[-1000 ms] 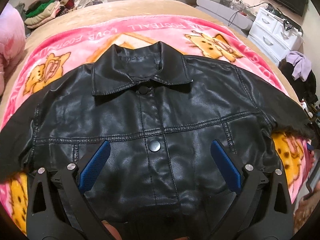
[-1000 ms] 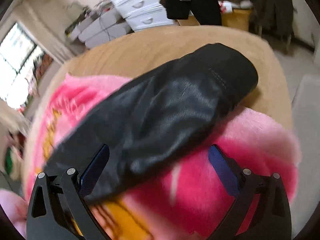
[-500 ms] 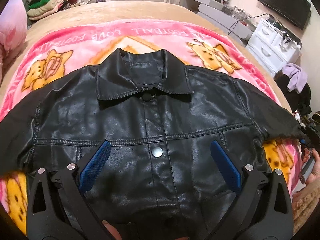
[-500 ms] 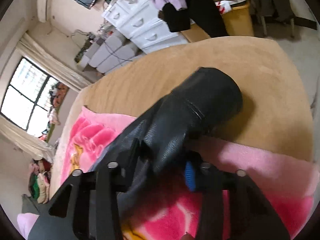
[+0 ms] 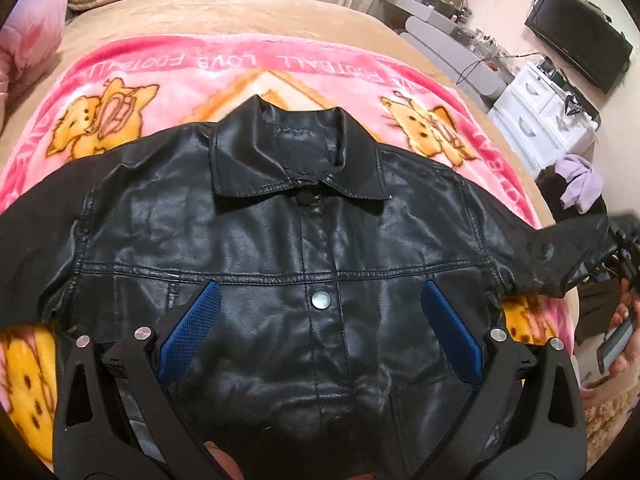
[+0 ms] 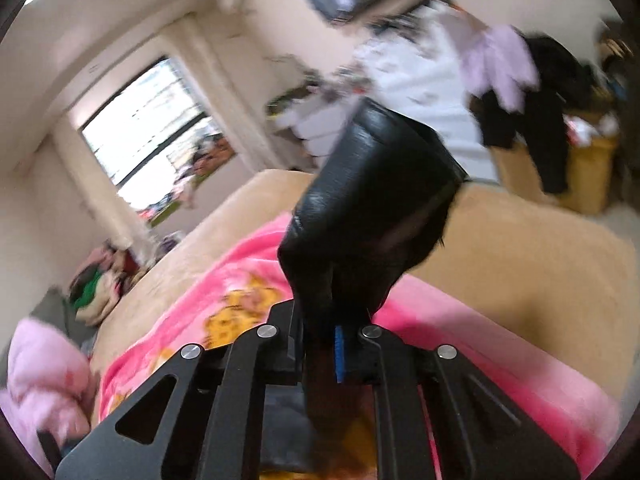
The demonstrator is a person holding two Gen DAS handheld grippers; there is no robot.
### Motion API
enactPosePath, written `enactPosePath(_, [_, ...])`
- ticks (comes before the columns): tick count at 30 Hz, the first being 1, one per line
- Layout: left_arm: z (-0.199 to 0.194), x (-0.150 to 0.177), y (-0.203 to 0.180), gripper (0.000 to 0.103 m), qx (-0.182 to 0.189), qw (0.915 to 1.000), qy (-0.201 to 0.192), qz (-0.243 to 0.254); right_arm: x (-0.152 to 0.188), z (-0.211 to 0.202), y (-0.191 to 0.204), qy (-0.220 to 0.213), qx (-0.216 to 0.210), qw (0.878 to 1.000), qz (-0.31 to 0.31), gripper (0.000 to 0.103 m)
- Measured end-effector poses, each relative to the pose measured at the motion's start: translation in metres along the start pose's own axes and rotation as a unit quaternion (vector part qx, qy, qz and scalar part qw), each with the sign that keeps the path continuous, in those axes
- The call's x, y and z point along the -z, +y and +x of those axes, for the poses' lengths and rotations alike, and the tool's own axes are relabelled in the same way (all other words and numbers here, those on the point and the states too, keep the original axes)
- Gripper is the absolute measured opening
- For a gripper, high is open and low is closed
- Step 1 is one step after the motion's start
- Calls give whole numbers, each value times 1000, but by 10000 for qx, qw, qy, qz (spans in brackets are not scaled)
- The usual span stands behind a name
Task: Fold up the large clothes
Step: 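Lift the sleeve with the right gripper and carry it across the jacket body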
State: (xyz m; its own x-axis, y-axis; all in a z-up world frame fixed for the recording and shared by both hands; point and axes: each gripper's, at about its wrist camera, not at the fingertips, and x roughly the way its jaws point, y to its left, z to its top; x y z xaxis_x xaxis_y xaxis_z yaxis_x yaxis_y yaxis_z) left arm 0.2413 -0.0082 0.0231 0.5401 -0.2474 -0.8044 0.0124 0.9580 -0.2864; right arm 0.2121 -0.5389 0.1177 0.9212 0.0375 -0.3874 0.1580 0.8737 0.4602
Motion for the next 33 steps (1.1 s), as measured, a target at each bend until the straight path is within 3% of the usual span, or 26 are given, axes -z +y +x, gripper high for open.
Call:
enactPosePath(8, [-20,-9,37,94,389,9972,-39,-644,5,-5,138,-41,-1344,9841,-1156,8])
enactPosePath(14, [-36,-15,67,94,463,9940,-204,-967,27,-7,224,156,-2330,9571,-1713,7])
enactPosePath(19, [-56,-21,92,94,630,9890,-470,-1254,76,-16,287,411,-3042,9272,-2148,7])
enactPosePath(24, [-80,-21,124,94,1050,9760,-838,-1712,134,-21,333,765,-3553,8965,-2533,7])
enactPosePath(28, [-94,-21,149,94,1237,9645,-1108,-2051,185,-16,349,1155,-3722,8799,-2719,7])
enactPosePath(33, [-104,-15,175,94,1402,9522,-1301,-2381,232,-3,362,1642,-3622,8711,-2882,7])
